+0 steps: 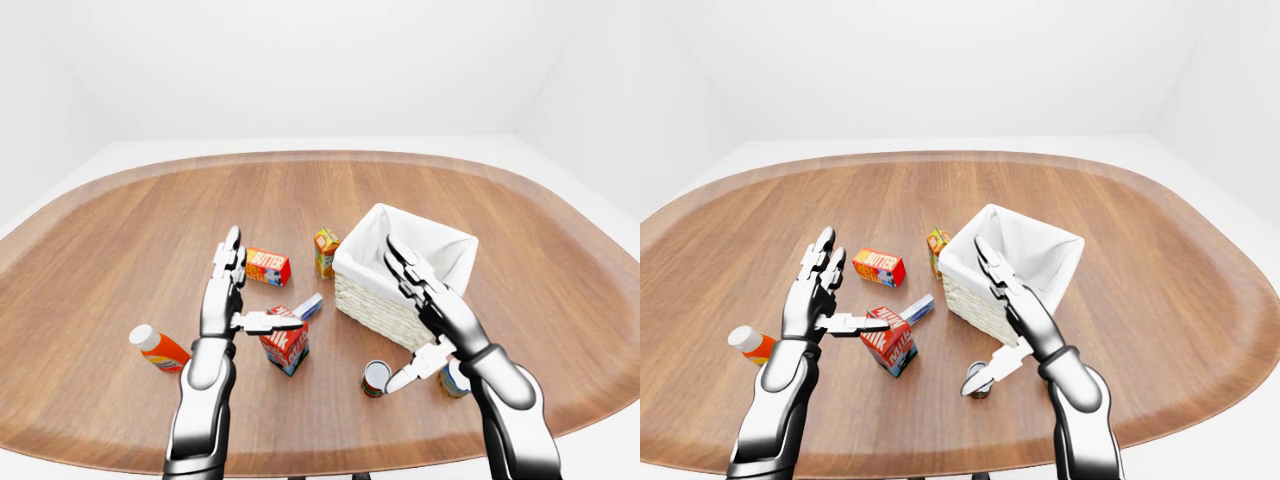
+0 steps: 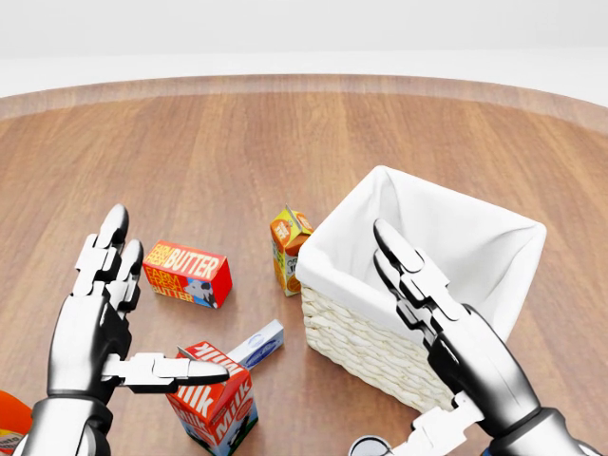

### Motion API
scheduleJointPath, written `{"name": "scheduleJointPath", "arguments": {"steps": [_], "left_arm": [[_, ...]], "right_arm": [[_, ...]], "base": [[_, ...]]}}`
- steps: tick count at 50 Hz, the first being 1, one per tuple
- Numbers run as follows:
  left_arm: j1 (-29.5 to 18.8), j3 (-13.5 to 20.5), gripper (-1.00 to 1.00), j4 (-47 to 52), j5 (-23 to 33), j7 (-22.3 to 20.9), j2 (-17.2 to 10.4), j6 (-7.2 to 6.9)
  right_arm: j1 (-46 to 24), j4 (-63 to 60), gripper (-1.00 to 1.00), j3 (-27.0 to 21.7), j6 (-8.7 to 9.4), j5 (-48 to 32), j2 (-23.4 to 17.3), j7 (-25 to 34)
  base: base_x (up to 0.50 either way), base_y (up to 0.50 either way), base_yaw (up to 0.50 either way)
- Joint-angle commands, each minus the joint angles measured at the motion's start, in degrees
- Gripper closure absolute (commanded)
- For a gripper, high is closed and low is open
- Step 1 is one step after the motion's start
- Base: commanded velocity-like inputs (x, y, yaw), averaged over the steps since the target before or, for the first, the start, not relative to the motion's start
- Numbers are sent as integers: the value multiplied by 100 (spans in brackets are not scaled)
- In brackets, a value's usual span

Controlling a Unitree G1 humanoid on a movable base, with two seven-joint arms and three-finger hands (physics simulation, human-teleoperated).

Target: Pick up the tomato sauce, and put it in the basket.

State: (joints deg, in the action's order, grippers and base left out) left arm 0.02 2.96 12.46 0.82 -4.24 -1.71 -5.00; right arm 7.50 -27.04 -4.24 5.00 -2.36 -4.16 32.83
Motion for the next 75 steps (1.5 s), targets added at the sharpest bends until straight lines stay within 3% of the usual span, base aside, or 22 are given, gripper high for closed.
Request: {"name": "scheduleJointPath", "arguments": {"steps": [1, 25, 38, 44, 50, 54, 75], "left_arm": [[4, -3, -95, -15, -5, -3, 2, 0], [4, -11, -95, -44, 12, -1, 0, 0], [-22, -8, -95, -170, 22, -2, -3, 0], [-12, -16, -95, -138, 29, -1, -1, 0], [2, -24, -95, -135, 45, -5, 0, 0], [-1, -23, -95, -150, 47, -10, 0, 0], [10, -42, -95, -230, 69, -12, 5, 0]], "right_arm": [[113, 81, -100, 60, 0, -112, -1, 193], [316, 443, -100, 167, 0, -396, -38, 568], [506, 534, -100, 242, -323, -537, -53, 717], [538, 783, -100, 248, -625, -567, -70, 717], [558, 922, -100, 251, -771, -597, -75, 717], [525, 1179, -100, 243, -993, -626, -95, 717], [558, 1572, -100, 270, -1000, -810, -131, 717]], "base": [[0, 0, 0], [0, 0, 0], [0, 0, 0], [0, 0, 0], [0, 0, 0], [0, 0, 0], [0, 0, 0]]}}
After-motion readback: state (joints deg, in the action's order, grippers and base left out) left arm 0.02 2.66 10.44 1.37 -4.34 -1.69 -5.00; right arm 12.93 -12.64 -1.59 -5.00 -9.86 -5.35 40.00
